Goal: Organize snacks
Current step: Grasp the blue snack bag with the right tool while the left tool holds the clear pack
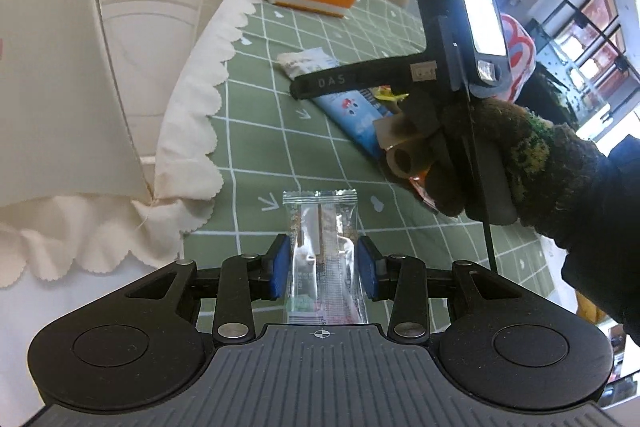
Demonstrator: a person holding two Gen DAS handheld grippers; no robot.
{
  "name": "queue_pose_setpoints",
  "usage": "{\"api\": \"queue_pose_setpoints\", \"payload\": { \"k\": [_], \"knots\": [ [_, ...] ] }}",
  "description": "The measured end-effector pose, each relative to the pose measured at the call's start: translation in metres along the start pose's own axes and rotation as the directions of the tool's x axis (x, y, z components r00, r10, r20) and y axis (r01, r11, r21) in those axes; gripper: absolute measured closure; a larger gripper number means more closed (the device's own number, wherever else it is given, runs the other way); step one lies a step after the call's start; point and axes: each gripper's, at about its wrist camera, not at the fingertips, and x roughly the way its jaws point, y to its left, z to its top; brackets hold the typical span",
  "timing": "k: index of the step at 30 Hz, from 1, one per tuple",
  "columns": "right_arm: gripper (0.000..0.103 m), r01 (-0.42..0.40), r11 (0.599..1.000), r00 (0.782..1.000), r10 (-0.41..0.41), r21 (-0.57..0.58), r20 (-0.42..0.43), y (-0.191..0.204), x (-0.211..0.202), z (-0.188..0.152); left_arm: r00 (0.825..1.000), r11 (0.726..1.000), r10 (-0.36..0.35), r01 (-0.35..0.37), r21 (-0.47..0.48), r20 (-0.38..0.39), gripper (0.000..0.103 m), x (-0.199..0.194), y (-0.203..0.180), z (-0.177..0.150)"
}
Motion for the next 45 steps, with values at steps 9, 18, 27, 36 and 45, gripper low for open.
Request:
{"api": "queue_pose_setpoints", "payload": {
  "k": [9, 18, 27, 36, 45],
  "knots": [
    [0.057, -0.072, 0.993, 0.995, 0.078, 0.096, -0.054, 0.009, -0.032, -0.007, 1.000, 1.000, -0.020, 0.020, 0.004, 0.001, 0.062, -0.001, 0.000, 0.001],
    [0.077, -0.107, 0.988, 0.992, 0.113, 0.107, -0.054, 0.009, -0.073, -0.048, 1.000, 1.000, -0.021, 0.022, 0.006, -0.011, 0.062, 0.002, -0.002, 0.002],
    [0.040, -0.092, 0.990, 0.996, 0.090, 0.111, 0.021, -0.005, -0.068, -0.039, 1.000, 1.000, -0.013, 0.013, -0.012, -0.023, 0.062, 0.001, 0.000, 0.000],
    [0.039, -0.248, 0.900, 0.961, 0.275, 0.358, -0.028, -0.037, -0.050, -0.062, 0.997, 0.997, 0.078, -0.077, -0.026, 0.002, 0.062, 0.005, 0.007, 0.025],
    [0.035, -0.232, 0.967, 0.973, 0.229, 0.110, 0.033, 0.009, -0.085, -0.086, 0.982, 0.983, 0.183, -0.185, 0.022, 0.050, 0.061, 0.008, 0.008, 0.056]
  ]
}}
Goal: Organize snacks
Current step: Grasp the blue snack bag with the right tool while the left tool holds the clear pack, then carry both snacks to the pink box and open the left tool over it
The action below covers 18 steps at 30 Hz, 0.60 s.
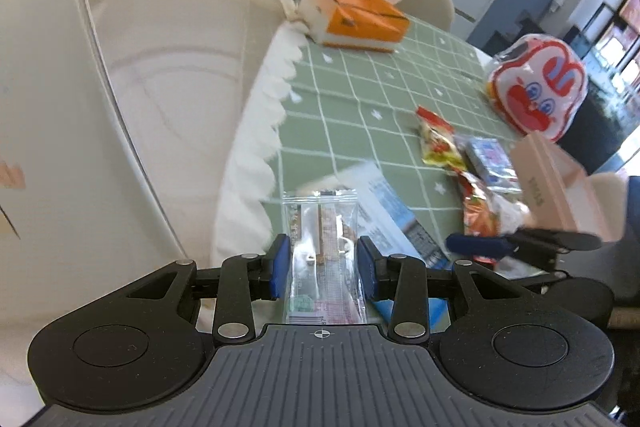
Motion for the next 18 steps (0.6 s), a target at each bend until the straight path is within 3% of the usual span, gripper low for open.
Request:
{"api": "queue_pose_setpoints", "payload": {
  "k": [3, 5, 6, 8, 14, 18],
  "knots": [
    [0.033, 0.028, 0.995, 0.999, -0.024, -0.095, 0.034, 0.017, 0.011, 0.004, 1.000, 0.999, 0.031, -0.031, 0.036, 0.004, 0.061, -0.004, -0.002, 0.004],
    [0.028, 0.024, 0.994, 0.999, -0.022, -0.106, 0.027, 0.020, 0.022, 0.007, 0.999, 0.999, 0.038, -0.038, 0.036, -0.003, 0.061, -0.006, 0.000, 0.005],
    [0.021, 0.029, 0.994, 0.999, -0.026, -0.105, 0.033, 0.022, 0.026, 0.007, 0.999, 0.999, 0.040, -0.040, 0.037, -0.006, 0.061, -0.006, 0.000, 0.005],
    [0.019, 0.047, 0.993, 0.998, -0.043, -0.108, 0.037, 0.026, 0.031, 0.005, 0.999, 0.998, 0.043, -0.042, 0.037, -0.013, 0.061, -0.007, 0.002, 0.004],
    [0.028, 0.091, 0.993, 0.996, -0.091, -0.075, 0.005, 0.022, 0.019, 0.002, 0.999, 0.999, 0.015, -0.013, 0.045, -0.030, 0.061, -0.007, -0.006, 0.001],
    [0.031, 0.165, 0.986, 0.986, -0.165, -0.029, 0.017, 0.012, -0.010, -0.010, 0.999, 0.998, -0.017, 0.020, 0.067, -0.052, 0.061, -0.004, -0.020, -0.005]
  ]
}}
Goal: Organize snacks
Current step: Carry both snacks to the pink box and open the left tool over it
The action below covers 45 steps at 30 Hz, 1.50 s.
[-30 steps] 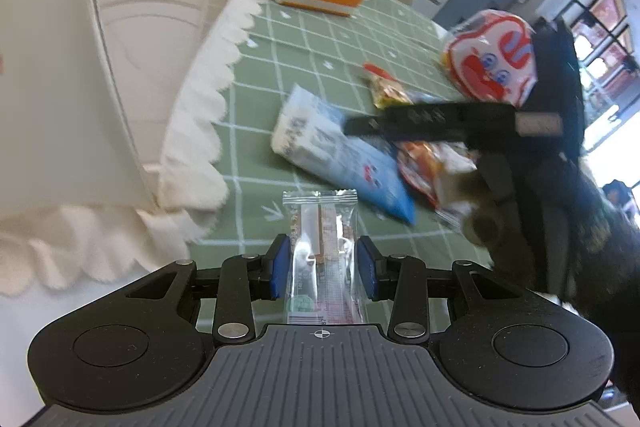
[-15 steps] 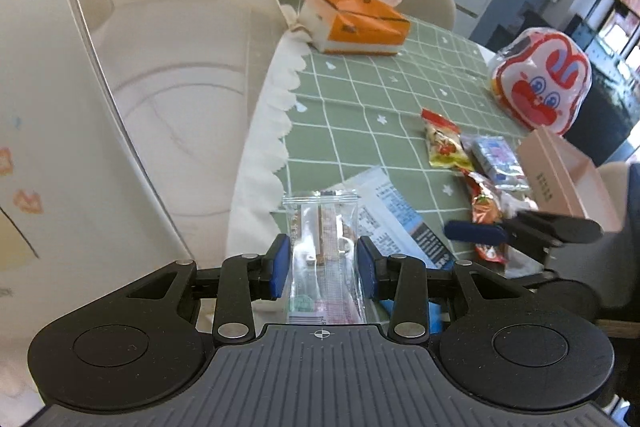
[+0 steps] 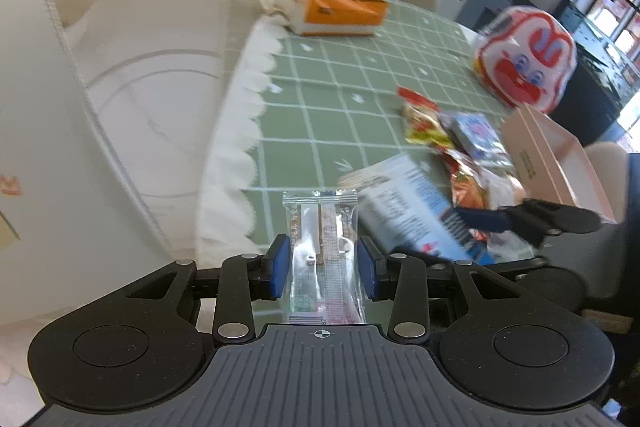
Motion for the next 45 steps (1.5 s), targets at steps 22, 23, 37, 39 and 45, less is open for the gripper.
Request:
{"api": "queue_pose_setpoints", "payload": {
  "k": [22, 23, 37, 39, 45],
  "knots": [
    [0.031, 0.337, 0.842, 0.882, -0.439, 0.420, 0.172, -0.138, -0.280, -0.157, 0.896, 0.846, -0.408, 0.443, 0.296, -0.174, 0.061, 0.003, -0.258, -0.010],
    [0.031, 0.344, 0.833, 0.870, -0.456, 0.434, 0.187, -0.146, -0.289, -0.161, 0.901, 0.842, -0.411, 0.434, 0.321, -0.140, 0.061, 0.002, -0.271, 0.003],
    [0.031, 0.341, 0.813, 0.841, -0.488, 0.473, 0.233, -0.226, -0.307, -0.194, 0.968, 0.939, -0.243, 0.251, 0.233, -0.064, 0.057, 0.153, -0.379, 0.084],
    [0.031, 0.343, 0.815, 0.845, -0.485, 0.467, 0.225, -0.238, -0.305, -0.197, 0.979, 0.944, -0.187, 0.203, 0.259, -0.085, 0.058, 0.179, -0.382, 0.073],
    [0.031, 0.314, 0.839, 0.876, -0.437, 0.445, 0.206, -0.279, -0.284, -0.182, 0.961, 0.949, -0.272, 0.261, 0.178, 0.045, 0.057, 0.173, -0.362, 0.069]
  ]
}}
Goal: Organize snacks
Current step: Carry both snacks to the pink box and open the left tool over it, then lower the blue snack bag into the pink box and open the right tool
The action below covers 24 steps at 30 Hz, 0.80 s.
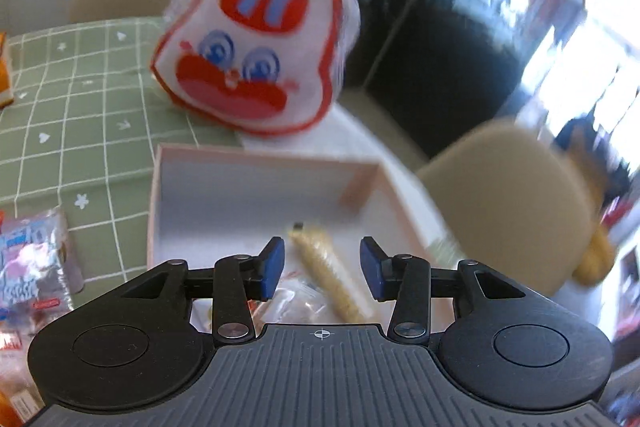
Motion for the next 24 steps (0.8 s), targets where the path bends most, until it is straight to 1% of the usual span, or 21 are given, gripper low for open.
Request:
{"api": "queue_pose_setpoints", "payload": {
  "k": [2, 4, 7, 9, 11, 12, 14, 16, 18, 19, 20, 21, 24],
  "knots": [
    [0.031, -0.035, 0.999, 0.999, 0.035, -0.001, -0.014, 0.000, 0.020, 0.013, 1.000, 0.999, -0.009, 0.010, -0.036, 0.022, 0.057, -0.018, 0.005, 0.002],
    [0.031, -0.086, 0.996, 0.996, 0.086, -0.008, -0.036, 0.005, 0.046, 0.028, 1.000, 0.999, 0.019, -0.018, -0.047, 0.018, 0.057, -0.040, 0.008, -0.003],
    [0.031, -0.152, 0.988, 0.984, 0.151, -0.004, -0.099, 0.022, 0.097, 0.050, 0.998, 0.995, 0.065, -0.067, -0.077, -0.024, 0.057, -0.069, 0.017, -0.024],
    [0.031, -0.197, 0.980, 0.970, 0.195, 0.007, -0.145, 0.040, 0.135, 0.063, 0.996, 0.991, 0.072, -0.076, -0.110, -0.045, 0.057, -0.084, 0.026, -0.041],
    [0.030, -0.221, 0.975, 0.959, 0.216, -0.007, -0.185, 0.058, 0.172, 0.071, 0.994, 0.983, 0.082, -0.092, -0.158, -0.068, 0.057, -0.098, 0.036, -0.058],
    [0.030, -0.223, 0.975, 0.955, 0.213, -0.026, -0.205, 0.070, 0.191, 0.072, 0.992, 0.979, 0.095, -0.108, -0.173, -0.080, 0.057, -0.102, 0.041, -0.064],
    [0.031, -0.206, 0.977, 0.948, 0.185, -0.058, -0.258, 0.089, 0.224, 0.068, 0.985, 0.973, 0.134, -0.151, -0.173, -0.108, 0.057, -0.109, 0.051, -0.076],
    [0.030, -0.173, 0.980, 0.939, 0.136, -0.093, -0.317, 0.106, 0.254, 0.058, 0.976, 0.967, 0.183, -0.201, -0.160, -0.117, 0.057, -0.120, 0.062, -0.087],
    [0.031, -0.147, 0.983, 0.923, 0.098, -0.106, -0.371, 0.117, 0.274, 0.043, 0.967, 0.955, 0.222, -0.241, -0.171, -0.122, 0.057, -0.127, 0.075, -0.096],
    [0.029, -0.136, 0.986, 0.922, 0.091, -0.096, -0.375, 0.119, 0.278, 0.037, 0.965, 0.950, 0.232, -0.252, -0.186, -0.125, 0.057, -0.131, 0.082, -0.100],
    [0.028, -0.127, 0.988, 0.930, 0.086, -0.092, -0.358, 0.119, 0.276, 0.034, 0.962, 0.942, 0.240, -0.263, -0.208, -0.127, 0.057, -0.134, 0.091, -0.103],
    [0.027, -0.125, 0.987, 0.931, 0.083, -0.098, -0.356, 0.121, 0.275, 0.033, 0.960, 0.934, 0.249, -0.273, -0.229, -0.130, 0.057, -0.135, 0.099, -0.105],
    [0.025, -0.134, 0.987, 0.926, 0.092, -0.091, -0.367, 0.121, 0.274, 0.035, 0.950, 0.916, 0.278, -0.306, -0.258, -0.140, 0.057, -0.140, 0.114, -0.107]
  ]
}}
